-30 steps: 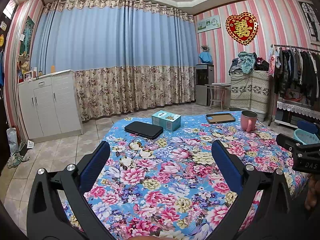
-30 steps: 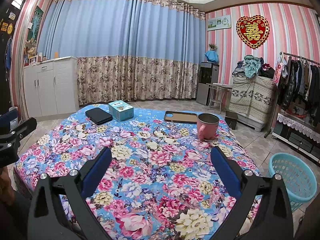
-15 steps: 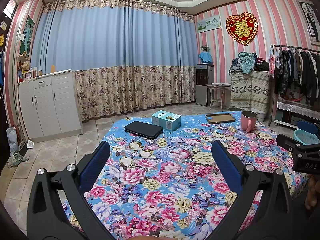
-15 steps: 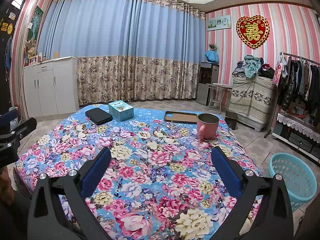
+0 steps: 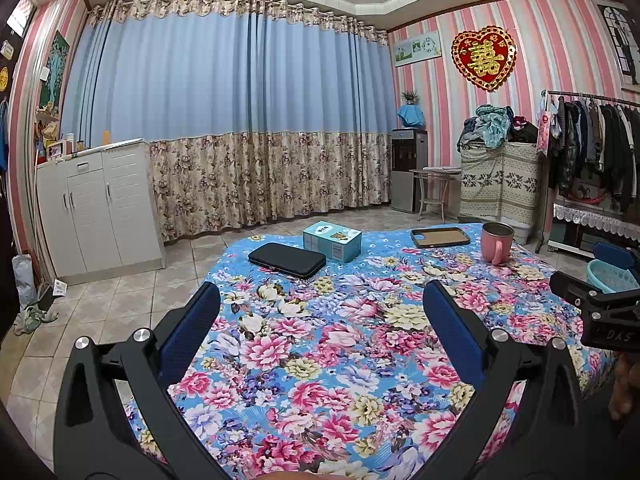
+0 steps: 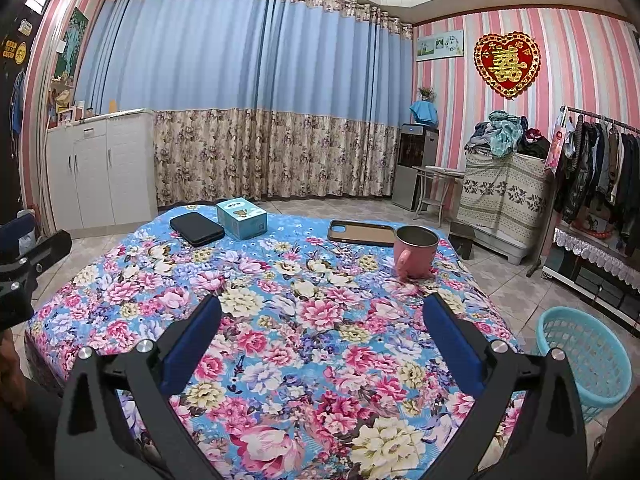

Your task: Collect trash

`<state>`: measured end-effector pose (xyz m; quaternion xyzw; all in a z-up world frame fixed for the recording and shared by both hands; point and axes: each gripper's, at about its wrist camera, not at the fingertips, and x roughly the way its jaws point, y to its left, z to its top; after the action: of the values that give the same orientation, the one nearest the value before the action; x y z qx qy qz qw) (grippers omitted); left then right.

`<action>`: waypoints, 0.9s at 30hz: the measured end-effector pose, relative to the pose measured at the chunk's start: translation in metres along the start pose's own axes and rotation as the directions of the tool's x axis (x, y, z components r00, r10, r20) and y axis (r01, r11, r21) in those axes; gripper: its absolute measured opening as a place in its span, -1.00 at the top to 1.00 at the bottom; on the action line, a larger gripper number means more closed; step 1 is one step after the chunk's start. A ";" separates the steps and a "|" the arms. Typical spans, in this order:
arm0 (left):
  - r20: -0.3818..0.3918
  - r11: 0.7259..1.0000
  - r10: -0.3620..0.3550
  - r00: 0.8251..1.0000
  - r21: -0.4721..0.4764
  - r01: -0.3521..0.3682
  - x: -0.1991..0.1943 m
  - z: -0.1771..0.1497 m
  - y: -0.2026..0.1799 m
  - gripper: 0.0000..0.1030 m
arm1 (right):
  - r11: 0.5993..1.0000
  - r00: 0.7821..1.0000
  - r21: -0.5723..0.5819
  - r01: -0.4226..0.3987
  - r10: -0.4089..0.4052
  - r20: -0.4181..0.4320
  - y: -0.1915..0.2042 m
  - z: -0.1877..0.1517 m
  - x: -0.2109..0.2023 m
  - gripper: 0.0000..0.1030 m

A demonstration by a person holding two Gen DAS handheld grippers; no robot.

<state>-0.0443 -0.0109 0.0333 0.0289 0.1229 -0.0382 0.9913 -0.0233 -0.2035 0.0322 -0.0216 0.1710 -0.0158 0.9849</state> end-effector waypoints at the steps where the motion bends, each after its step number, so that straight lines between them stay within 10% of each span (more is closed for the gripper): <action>1: 0.000 1.000 0.000 1.000 0.000 0.000 0.000 0.000 0.000 -0.90 | 1.000 1.000 0.002 0.000 0.000 0.000 0.000 0.000 0.000 -0.91; 27: 0.000 1.000 -0.001 1.000 -0.001 0.001 0.000 0.000 0.000 -0.90 | 1.000 1.000 0.025 0.000 0.001 -0.007 -0.006 0.001 0.001 -0.91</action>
<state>-0.0442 -0.0108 0.0331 0.0283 0.1229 -0.0384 0.9913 -0.0217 -0.2098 0.0333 -0.0092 0.1745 -0.0178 0.9845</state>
